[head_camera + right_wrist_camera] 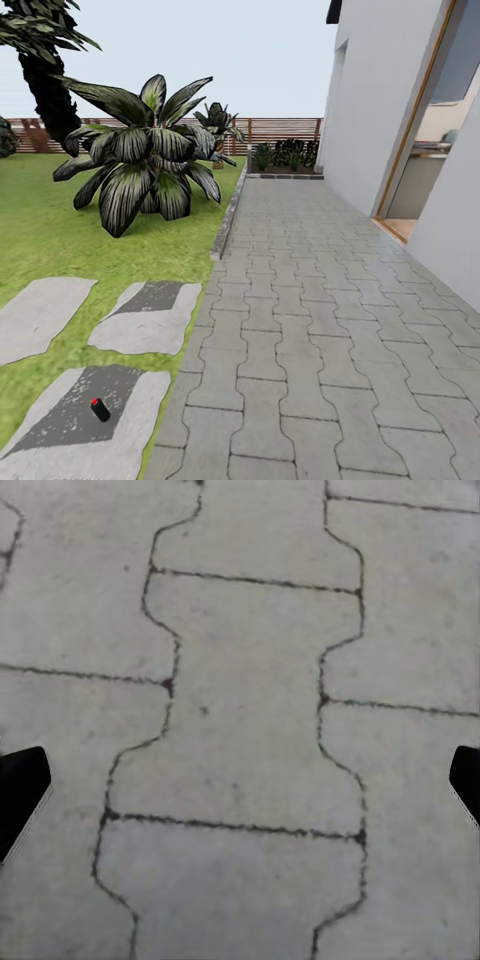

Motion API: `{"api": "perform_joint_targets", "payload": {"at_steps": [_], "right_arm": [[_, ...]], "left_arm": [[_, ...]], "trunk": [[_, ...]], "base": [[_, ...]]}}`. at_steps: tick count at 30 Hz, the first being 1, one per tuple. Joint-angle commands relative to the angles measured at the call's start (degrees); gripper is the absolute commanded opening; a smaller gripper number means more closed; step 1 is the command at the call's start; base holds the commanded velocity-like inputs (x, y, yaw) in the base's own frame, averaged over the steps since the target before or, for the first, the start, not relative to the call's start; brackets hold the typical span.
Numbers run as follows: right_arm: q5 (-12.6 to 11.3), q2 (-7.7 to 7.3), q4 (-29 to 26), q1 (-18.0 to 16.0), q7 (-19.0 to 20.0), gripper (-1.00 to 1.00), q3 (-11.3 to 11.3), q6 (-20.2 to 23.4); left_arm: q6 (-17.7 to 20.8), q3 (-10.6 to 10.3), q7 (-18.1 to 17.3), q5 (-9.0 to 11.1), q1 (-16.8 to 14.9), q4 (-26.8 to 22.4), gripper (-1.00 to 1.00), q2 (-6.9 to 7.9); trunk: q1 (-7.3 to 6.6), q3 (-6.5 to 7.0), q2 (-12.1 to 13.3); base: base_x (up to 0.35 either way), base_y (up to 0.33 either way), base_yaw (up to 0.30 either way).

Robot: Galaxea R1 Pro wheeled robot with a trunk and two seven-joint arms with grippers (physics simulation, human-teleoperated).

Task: In the garden, pick up the pesticide atomizer on the floor and spray pesticide onto both trees until each tree trunk is fully covered.

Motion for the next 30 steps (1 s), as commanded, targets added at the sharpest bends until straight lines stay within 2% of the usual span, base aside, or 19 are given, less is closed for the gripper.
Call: {"api": "perform_joint_targets", "payload": {"at_steps": [1,24,30], "right_arm": [[0.0,0.02,0.0,0.0,0.0,1.0,0.0,0.0],[-0.03,0.04,0.05,0.0,0.0,1.0,0.01,0.0],[-0.01,0.04,0.05,0.0,0.0,1.0,0.01,0.0]], "left_arm": [[-0.01,0.0,0.0,0.0,0.0,0.0,1.0,-0.02],[-0.05,0.0,0.0,0.02,0.0,0.0,1.0,0.02],[-0.06,0.0,0.0,1.75,0.0,0.0,1.0,0.03]], "trunk": [[0.0,0.0,0.0],[0.0,0.0,0.0],[0.0,0.0,0.0]], "base": [[0.19,-0.119,0.278],[0.215,-0.18,0.278],[0.026,-0.27,0.278]]}}
